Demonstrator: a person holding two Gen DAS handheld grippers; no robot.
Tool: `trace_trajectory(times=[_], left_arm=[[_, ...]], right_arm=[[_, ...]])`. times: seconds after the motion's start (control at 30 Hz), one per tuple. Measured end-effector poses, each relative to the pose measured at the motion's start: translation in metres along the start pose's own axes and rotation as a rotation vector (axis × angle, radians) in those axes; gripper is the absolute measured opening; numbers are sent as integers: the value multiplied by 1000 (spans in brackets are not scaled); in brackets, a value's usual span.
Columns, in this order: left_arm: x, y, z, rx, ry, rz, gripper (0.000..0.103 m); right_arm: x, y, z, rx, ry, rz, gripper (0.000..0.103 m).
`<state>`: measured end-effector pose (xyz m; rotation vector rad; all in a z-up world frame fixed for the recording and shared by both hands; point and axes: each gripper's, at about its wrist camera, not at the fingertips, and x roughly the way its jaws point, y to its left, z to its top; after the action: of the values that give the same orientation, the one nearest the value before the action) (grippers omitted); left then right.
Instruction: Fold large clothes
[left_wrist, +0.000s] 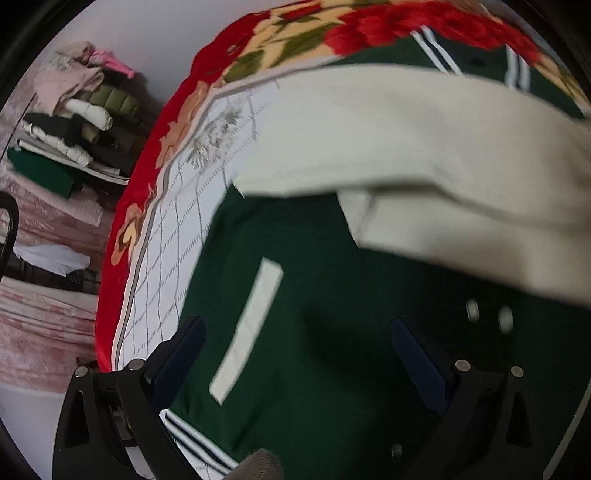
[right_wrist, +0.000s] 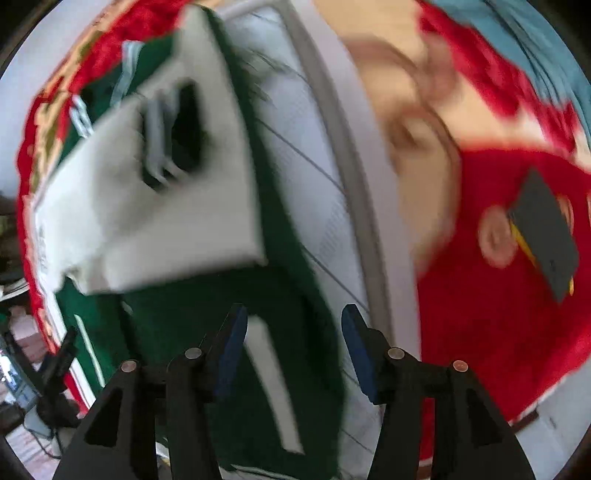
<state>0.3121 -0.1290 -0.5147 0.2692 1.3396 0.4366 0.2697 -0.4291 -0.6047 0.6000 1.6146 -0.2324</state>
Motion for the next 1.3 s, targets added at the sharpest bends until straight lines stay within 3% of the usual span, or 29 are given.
trace_trajectory(times=[0.07,0.27,0.33,0.37,0.47,0.57,0.63,0.73,0.77,0.87,0.97,1.17,1.3], left_arm=[[-3,-9,-13,23,8,9,103],[-20,-54,-56,59,32,75,103],[-21,-68,-68,64,29,121,103],[-18,-79,-74,82,41,150,103],[-5,-96,-89,104,87,197,103],[-4,-103,-94,91,80,235,103],[-11,-102,-94,78,80,238,103],[-38,-100,-99,74,42,260,103],[-52,-102,-103,89,20,272,103],[-88,-118,-124,154,-43,319,103],[-121,-150,-158,230,-48,329,103],[-144,-217,-210,267,44,234,103],[-137,-268,-231,351,-27,328,103]], right_arm=[[6,-23,-13,40,11,7,24],[39,-48,-27,57,98,209,24],[57,-48,-26,12,116,170,22],[60,-49,-27,-1,98,139,5],[61,-60,-29,-19,45,100,5],[67,-64,-26,-71,87,121,5],[65,-68,-22,-87,130,150,9],[51,-72,-21,-144,130,129,48],[42,-75,-23,-177,112,116,55],[15,-90,-34,-258,83,54,55],[-8,-114,-47,-283,75,8,56],[-31,-183,-59,-234,79,-58,60],[-32,-210,-54,-193,73,-99,60]])
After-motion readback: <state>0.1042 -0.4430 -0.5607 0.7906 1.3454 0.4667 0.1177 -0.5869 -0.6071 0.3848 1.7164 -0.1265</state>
